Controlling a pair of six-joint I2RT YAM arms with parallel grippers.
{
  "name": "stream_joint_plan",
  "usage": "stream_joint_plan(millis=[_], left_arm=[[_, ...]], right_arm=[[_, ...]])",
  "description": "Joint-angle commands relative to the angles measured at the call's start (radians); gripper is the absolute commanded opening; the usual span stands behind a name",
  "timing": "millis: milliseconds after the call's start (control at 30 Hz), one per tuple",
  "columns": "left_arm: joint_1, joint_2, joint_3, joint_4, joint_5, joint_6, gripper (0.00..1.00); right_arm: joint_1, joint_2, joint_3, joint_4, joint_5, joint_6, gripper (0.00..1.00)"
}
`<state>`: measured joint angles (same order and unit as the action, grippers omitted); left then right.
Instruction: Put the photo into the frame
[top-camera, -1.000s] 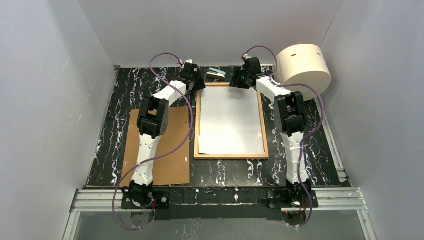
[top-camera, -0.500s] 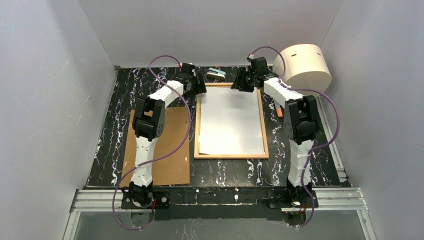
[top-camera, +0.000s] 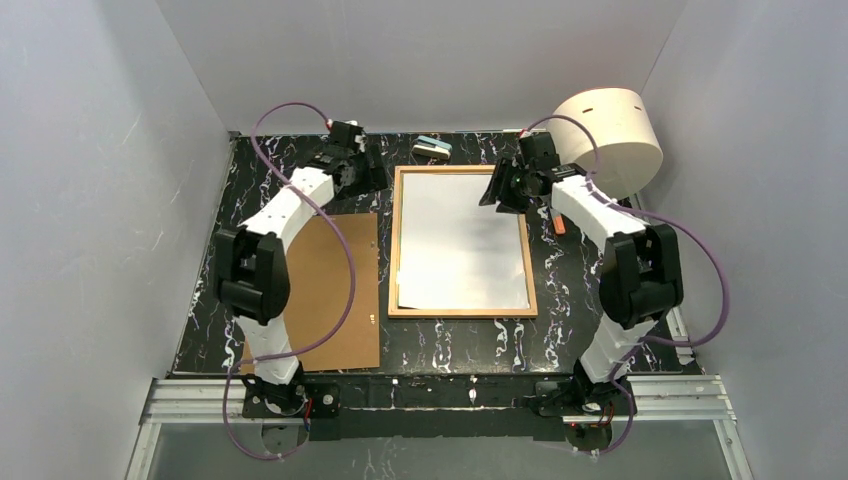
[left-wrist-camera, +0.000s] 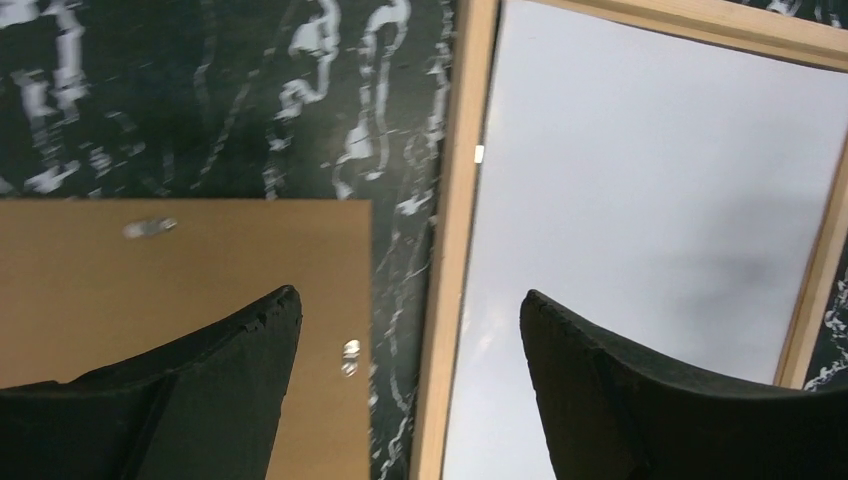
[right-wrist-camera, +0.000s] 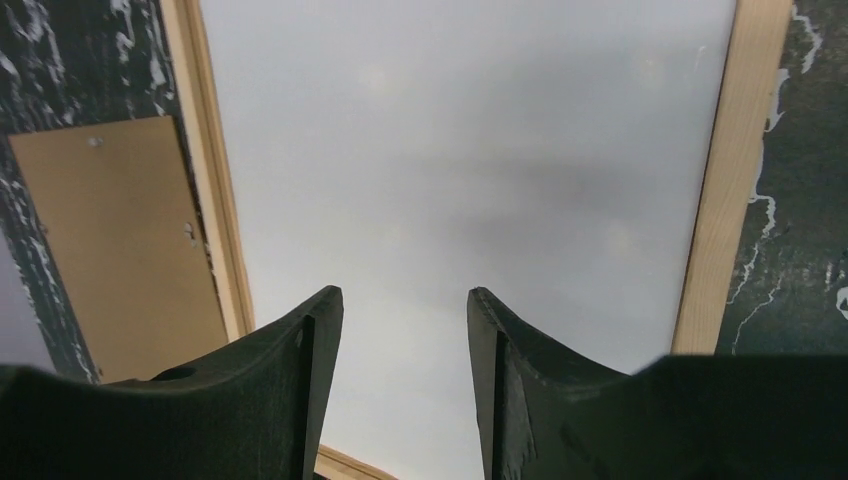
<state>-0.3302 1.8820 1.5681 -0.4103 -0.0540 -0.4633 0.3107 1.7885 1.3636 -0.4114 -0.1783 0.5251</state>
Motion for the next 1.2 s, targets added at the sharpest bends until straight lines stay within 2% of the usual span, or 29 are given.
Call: stream_joint_plan(millis=[0, 67, 133, 300, 500, 567, 733, 933, 1167], left_arm=[[0.115, -0.142, -0.070, -0.130, -0.106, 0.047, 0.80], [0.210, -0.178, -0.093, -0.146, -0.089, 0.041, 0.85], [0.299, -0.201, -0.101, -0.163, -0.079, 0.038, 0.97], [0.437, -0.242, -0.147, -0.182, -0.114, 0.125, 0.98], [0.589, -0.285, -0.321, -0.145, -0.067, 0.112, 0.98], [0.613, -0.306, -0.387, -0.123, -0.077, 0.107, 0.98], [0.642, -0.352, -0.511, -0.088, -0.207, 0.053, 0.98], [0.681, -0.358, -0.619, 0.022, -0.121, 0.019, 0.98], [0.701, -0.342, -0.685, 0.110, -0.092, 0.030, 0.98]], right_arm=[[0.006, -0.097, 0.025, -0.017, 0.070, 0.097, 0.59], [0.031, -0.096, 0.045, -0.024, 0.095, 0.114, 0.60], [0.079, -0.082, 0.076, -0.036, 0.121, 0.130, 0.63], [0.257, -0.027, 0.169, -0.070, 0.169, 0.197, 0.71], [0.472, 0.061, 0.203, -0.009, 0.127, 0.316, 0.73], [0.538, 0.095, 0.224, -0.005, 0.129, 0.337, 0.72], [0.650, 0.204, 0.266, 0.012, 0.130, 0.397, 0.70], [0.694, 0.344, 0.383, -0.069, 0.231, 0.426, 0.68], [0.700, 0.485, 0.526, -0.170, 0.293, 0.449, 0.67]])
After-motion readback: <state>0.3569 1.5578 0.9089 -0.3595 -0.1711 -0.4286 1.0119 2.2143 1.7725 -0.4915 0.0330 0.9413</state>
